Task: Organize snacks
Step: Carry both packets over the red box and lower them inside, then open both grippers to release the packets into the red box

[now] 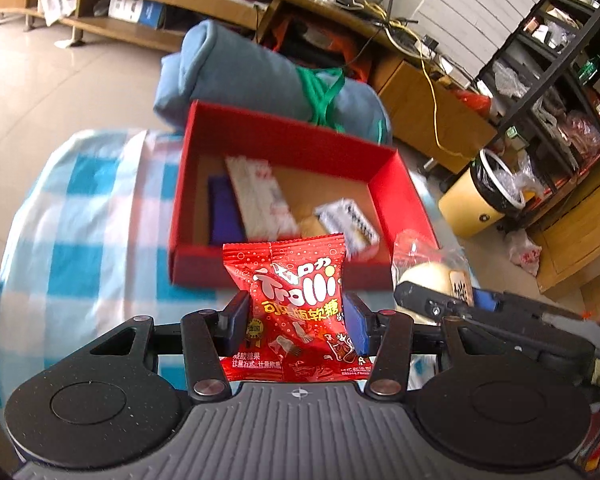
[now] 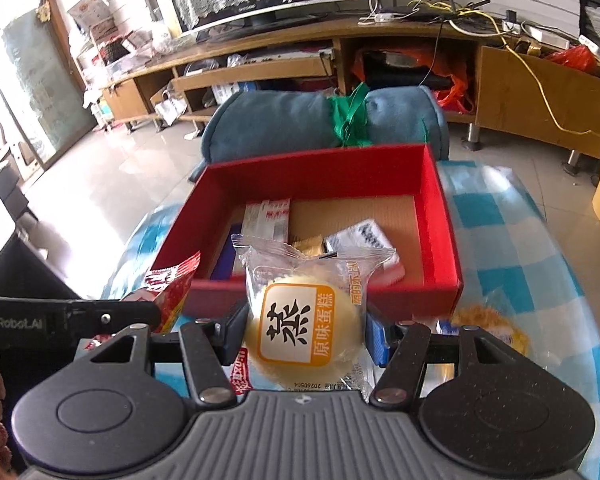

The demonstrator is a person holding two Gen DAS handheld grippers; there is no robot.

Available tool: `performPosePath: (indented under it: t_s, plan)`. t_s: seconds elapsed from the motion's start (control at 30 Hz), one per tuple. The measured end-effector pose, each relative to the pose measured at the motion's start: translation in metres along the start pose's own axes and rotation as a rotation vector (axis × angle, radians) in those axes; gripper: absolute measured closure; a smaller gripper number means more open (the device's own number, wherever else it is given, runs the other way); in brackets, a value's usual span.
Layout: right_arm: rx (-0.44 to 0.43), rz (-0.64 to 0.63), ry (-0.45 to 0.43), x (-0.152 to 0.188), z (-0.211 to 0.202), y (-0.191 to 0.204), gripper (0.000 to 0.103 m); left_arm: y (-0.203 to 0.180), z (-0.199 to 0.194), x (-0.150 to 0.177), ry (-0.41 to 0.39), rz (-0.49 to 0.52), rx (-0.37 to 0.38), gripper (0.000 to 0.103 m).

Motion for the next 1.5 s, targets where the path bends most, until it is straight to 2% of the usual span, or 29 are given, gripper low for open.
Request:
performPosePath:
  t_s: [0.2, 0.43, 0.63, 0.93, 1.2, 1.4, 1.5]
  plan:
    - [0.029, 0.015, -0.005, -0.025, 0.02, -0.016, 0.049, -0.009, 0.024, -0.03, -0.024, -0.011, -0.021, 0.045]
    - [0.049, 0.021, 0.026, -0.04, 0.055, -0.031, 0.049, -0.012, 0.059, -0.054, -0.024, -0.008, -0.086, 0.045]
    - [0.062, 0.013, 0.058, -0.045, 0.083, -0.038, 0.049, -0.018, 0.083, -0.061, -0.03, 0.034, -0.144, 0.045]
    - [0.082, -0.026, 0.083, -0.043, 0.104, -0.037, 0.049, -0.007, 0.104, -0.062, -0.015, 0.039, -0.223, 0.046]
    - [0.097, -0.05, 0.082, -0.043, 0.099, -0.033, 0.049, -0.013, 0.097, -0.06, -0.049, 0.078, -0.243, 0.028]
    - [0.122, -0.045, 0.071, -0.041, 0.086, -0.035, 0.049, -0.015, 0.089, -0.058, -0.066, 0.08, -0.24, 0.02]
    - [0.125, -0.047, 0.065, -0.041, 0.079, -0.034, 0.049, -0.017, 0.084, -0.057, -0.082, 0.095, -0.246, 0.02]
Point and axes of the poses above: each gripper's, at about its wrist camera, not at the fingertips, and z roughly the way its jaws point, y to its left, x to its underside, the point moved 3 cm from there along z, roughly the way its jaws point, and after that the axes turned 13 degrees about -z, right-handed, at the moved point
